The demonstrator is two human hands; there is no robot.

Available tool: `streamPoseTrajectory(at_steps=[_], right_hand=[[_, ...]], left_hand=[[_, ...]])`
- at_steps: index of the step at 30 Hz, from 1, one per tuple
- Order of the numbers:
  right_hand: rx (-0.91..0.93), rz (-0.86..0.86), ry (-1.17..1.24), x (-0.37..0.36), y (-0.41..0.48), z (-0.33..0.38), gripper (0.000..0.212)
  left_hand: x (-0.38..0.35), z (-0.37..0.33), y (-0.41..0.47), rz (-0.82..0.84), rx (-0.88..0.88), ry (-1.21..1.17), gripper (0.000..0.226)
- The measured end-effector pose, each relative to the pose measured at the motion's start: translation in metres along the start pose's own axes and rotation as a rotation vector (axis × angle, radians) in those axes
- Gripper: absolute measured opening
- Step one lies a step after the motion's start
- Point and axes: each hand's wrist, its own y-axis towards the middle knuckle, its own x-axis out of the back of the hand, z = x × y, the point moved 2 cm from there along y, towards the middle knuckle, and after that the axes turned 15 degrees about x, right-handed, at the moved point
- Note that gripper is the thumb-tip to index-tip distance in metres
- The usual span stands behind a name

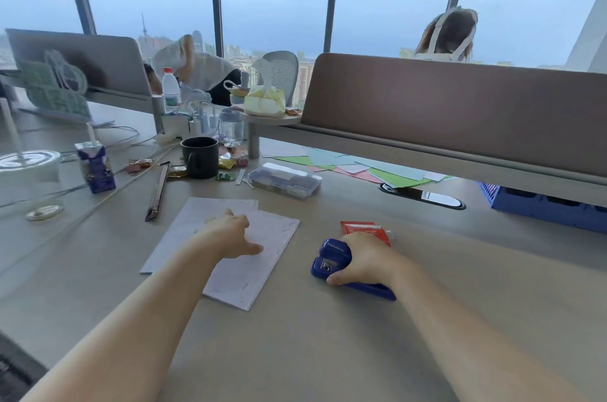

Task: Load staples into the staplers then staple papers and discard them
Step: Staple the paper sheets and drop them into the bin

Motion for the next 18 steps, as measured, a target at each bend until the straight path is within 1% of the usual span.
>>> streamPoseTrajectory(at_steps=[2,4,9,13,16,17,18], right_hand=[[0.023,0.008,-0.012,-0.003,0.009,0.009,0.046],[0.034,-0.006,-0.017,-0.007,0.018,0.015,0.045],[0.066,-0.016,-0.046,-0.010,0.036,0.029,0.042],[0.127,-0.045,0.022,-0.007,0.042,0.031,0.036],[0.160,-0.062,0.076,-0.004,0.039,0.026,0.026],[0.167,-0.062,0.094,-0.003,0.038,0.024,0.026],[0.175,-0.061,0.107,-0.003,0.037,0.022,0.026]], left_hand=[[0.003,0.016,0.001,0.020,0.100,-0.035,0.093],[0.006,0.030,0.002,0.006,0.154,-0.026,0.097],[0.008,0.046,-0.003,-0.003,0.226,0.023,0.090],[0.006,0.052,-0.001,0.052,0.233,-0.082,0.083],[0.007,0.054,-0.001,0.085,0.218,-0.166,0.080],[0.006,0.055,0.000,0.086,0.208,-0.195,0.077],[0.006,0.055,0.000,0.079,0.190,-0.223,0.069]])
